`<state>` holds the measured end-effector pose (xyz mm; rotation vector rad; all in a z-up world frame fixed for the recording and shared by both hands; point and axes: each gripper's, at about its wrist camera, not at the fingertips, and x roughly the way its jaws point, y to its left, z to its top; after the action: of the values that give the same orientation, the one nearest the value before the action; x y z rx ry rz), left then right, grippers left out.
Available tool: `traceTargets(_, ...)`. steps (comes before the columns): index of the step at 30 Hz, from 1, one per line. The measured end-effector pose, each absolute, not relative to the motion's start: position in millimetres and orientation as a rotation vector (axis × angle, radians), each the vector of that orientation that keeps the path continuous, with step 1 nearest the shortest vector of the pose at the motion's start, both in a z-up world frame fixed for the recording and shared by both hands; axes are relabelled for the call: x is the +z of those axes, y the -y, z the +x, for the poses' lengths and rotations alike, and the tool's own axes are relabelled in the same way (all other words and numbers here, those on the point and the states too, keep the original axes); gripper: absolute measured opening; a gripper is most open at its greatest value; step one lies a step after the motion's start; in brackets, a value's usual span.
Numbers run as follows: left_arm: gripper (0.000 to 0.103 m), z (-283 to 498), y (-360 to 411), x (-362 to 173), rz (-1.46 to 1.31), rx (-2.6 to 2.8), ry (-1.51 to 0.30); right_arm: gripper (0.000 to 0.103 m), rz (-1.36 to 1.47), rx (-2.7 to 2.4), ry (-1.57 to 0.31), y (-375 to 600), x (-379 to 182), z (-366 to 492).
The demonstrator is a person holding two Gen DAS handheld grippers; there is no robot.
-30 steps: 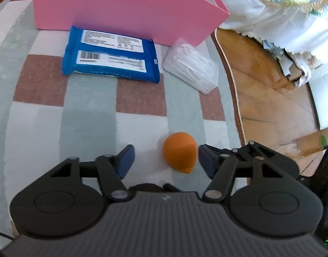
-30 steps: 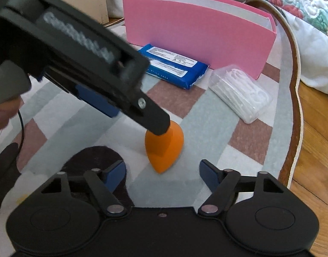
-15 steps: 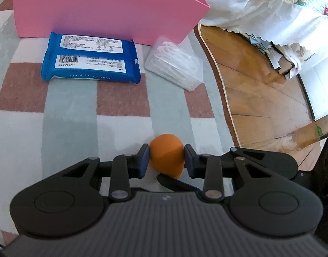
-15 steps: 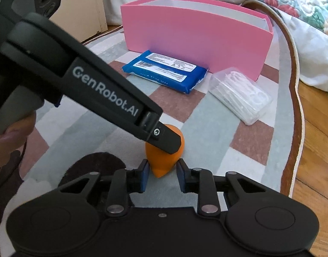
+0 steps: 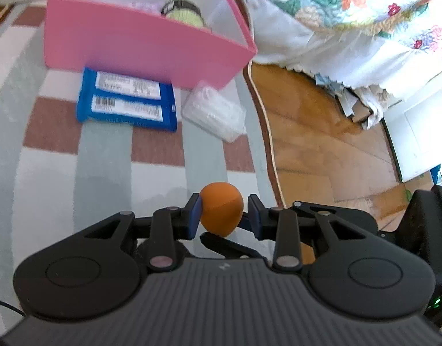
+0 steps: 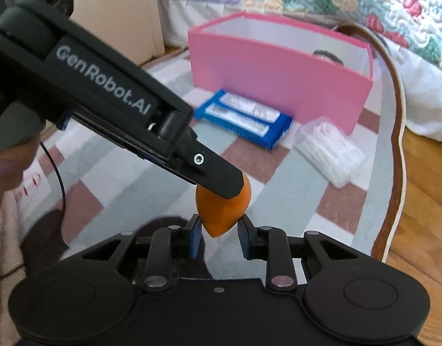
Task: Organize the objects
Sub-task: 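Carry the sponge with the left tool over the pink box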
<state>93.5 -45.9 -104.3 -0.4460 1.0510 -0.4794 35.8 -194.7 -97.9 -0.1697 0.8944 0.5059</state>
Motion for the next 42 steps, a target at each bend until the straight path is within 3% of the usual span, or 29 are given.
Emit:
traceTargets(16, 0.034, 111.3, 31.4, -15.8, -0.409, -0.480, -0.928, 0.032, -0.253, 0.538, -0.742, 187.9, -26.5, 65.8)
traceTargets(28, 0.033, 191.6, 11.8, 35.3, -0.322, -0.357, -0.936, 0.032, -0.266, 0.599, -0.746, 164.9, 28.8, 153.3)
traceTargets(35, 0.034, 257.2, 9.4, 25.6, -0.320, -0.252, -1.013, 0.032, -0.248, 0.620, -0.801, 152.0, 19.6, 217.0)
traceTargets(42, 0.033, 304.2, 26.6, -15.6, -0.402, -0.277, -1.119, 0.032, -0.073, 0.565, -1.013, 175.5, -7.0, 270.6)
